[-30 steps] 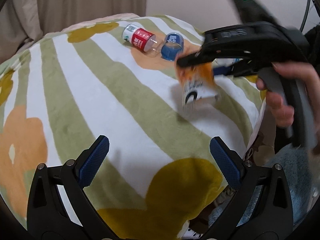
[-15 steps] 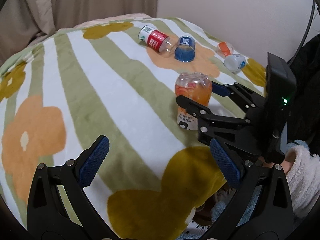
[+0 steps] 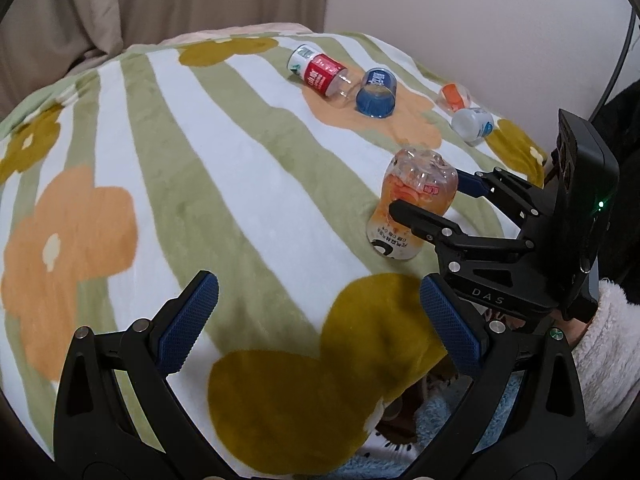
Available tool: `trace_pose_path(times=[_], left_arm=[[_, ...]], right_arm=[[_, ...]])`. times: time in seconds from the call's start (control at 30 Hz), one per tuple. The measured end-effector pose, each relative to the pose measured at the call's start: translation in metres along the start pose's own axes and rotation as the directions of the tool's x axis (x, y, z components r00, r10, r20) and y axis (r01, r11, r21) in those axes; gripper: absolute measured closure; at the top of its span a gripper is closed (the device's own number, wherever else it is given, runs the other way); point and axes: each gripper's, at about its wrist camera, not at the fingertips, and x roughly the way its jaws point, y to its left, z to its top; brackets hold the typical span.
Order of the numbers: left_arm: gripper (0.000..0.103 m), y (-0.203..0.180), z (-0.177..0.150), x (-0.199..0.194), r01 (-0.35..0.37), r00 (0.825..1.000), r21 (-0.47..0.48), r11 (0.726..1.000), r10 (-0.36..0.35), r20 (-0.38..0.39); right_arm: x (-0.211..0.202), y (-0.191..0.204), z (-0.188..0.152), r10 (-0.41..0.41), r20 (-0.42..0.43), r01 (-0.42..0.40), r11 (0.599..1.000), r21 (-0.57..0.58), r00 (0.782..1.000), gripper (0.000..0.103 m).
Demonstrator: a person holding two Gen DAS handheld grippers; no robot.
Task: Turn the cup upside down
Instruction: 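Turn the cup rim-down with the right gripper and lower it onto the bed, then open the right gripper and pull it back from the cup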
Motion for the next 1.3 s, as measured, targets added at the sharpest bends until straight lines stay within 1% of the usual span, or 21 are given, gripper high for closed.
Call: trace_pose_path(times=[0.3, 0.33, 0.37, 0.4, 0.43, 0.47, 0.5, 0.57, 0.63, 0.9, 0.97, 1.03, 1.13, 1.17, 1.23, 1.3], left_arm=[[0.003, -0.003, -0.001, -0.002, -0.005, 1.000, -0.001, 1.000, 0.005, 0.007], [0.003, -0.002, -0.001, -0.002, -0.005, 1.000, -0.001, 1.000, 0.005, 0.006], [0.002, -0.002, -0.001, -0.003, -0.005, 1.000, 0.000, 1.000, 0.005, 0.007], [0.003, -0.003, -0.001, -0.003, -0.006, 1.000, 0.001, 1.000, 0.006, 0.007], [0.003, -0.002, -0.001, -0.003, -0.006, 1.000, 0.002, 1.000, 0.006, 0.007], [0.003, -0.003, -0.001, -0.003, -0.006, 1.000, 0.003, 1.000, 0.006, 0.007], [0.002, -0.003, -0.001, -0.004, -0.008, 1.000, 0.005, 1.000, 0.008, 0.008], [0.003, -0.004, -0.001, -0.004, -0.011, 1.000, 0.007, 1.000, 0.010, 0.009], [0.003, -0.005, -0.001, -0.005, -0.010, 1.000, 0.006, 1.000, 0.010, 0.010], [0.003, -0.010, 0.001, -0.013, -0.019, 1.000, 0.014, 1.000, 0.018, 0.023], [0.003, -0.012, 0.002, -0.023, -0.019, 0.999, 0.011, 1.000, 0.018, 0.049], [0.002, -0.016, 0.009, -0.038, -0.024, 0.995, 0.011, 1.000, 0.023, 0.098], [0.003, -0.024, 0.027, -0.069, -0.045, 0.977, 0.011, 0.999, 0.041, 0.209], [0.002, -0.029, 0.033, -0.081, -0.052, 0.965, 0.013, 0.999, 0.047, 0.257], [0.002, -0.042, 0.046, -0.109, -0.071, 0.927, 0.018, 0.997, 0.060, 0.370], [0.000, -0.056, 0.055, -0.132, -0.093, 0.886, 0.020, 0.995, 0.074, 0.457]], right_arm=[[0.001, 0.000, -0.001, 0.001, -0.008, -0.001, 1.000, 0.012, 1.000, 0.045], [0.001, -0.001, -0.001, 0.007, -0.009, -0.007, 1.000, 0.019, 1.000, 0.044], [0.003, -0.002, -0.001, 0.018, -0.017, -0.017, 0.999, 0.031, 1.000, 0.041], [0.003, -0.003, -0.001, 0.024, -0.021, -0.023, 0.999, 0.043, 1.000, 0.028], [0.003, -0.004, -0.001, 0.030, -0.018, -0.029, 0.998, 0.051, 0.999, 0.010], [0.003, -0.005, -0.002, 0.035, -0.010, -0.034, 0.998, 0.057, 0.999, 0.002], [0.001, -0.005, -0.002, 0.035, -0.001, -0.034, 0.998, 0.061, 0.999, 0.000], [0.001, -0.005, -0.003, 0.029, 0.007, -0.029, 0.997, 0.064, 1.000, 0.000], [0.003, -0.005, -0.004, 0.031, -0.007, -0.030, 0.997, 0.064, 1.000, 0.000], [0.002, -0.006, -0.007, 0.069, -0.036, -0.066, 0.995, 0.077, 0.997, 0.000], [-0.009, -0.007, 0.000, 0.072, -0.034, -0.070, 0.995, 0.074, 0.997, 0.000], [-0.031, -0.010, 0.011, 0.060, 0.002, -0.060, 0.996, 0.067, 0.998, 0.000], [-0.078, -0.021, 0.036, 0.032, 0.061, -0.036, 0.996, 0.081, 0.998, 0.000], [-0.098, -0.025, 0.046, 0.008, 0.081, -0.015, 0.996, 0.090, 0.997, 0.000], [-0.134, -0.031, 0.061, -0.055, 0.141, 0.040, 0.993, 0.109, 0.989, 0.000], [-0.170, -0.034, 0.071, -0.136, 0.210, 0.109, 0.985, 0.132, 0.968, 0.000]])
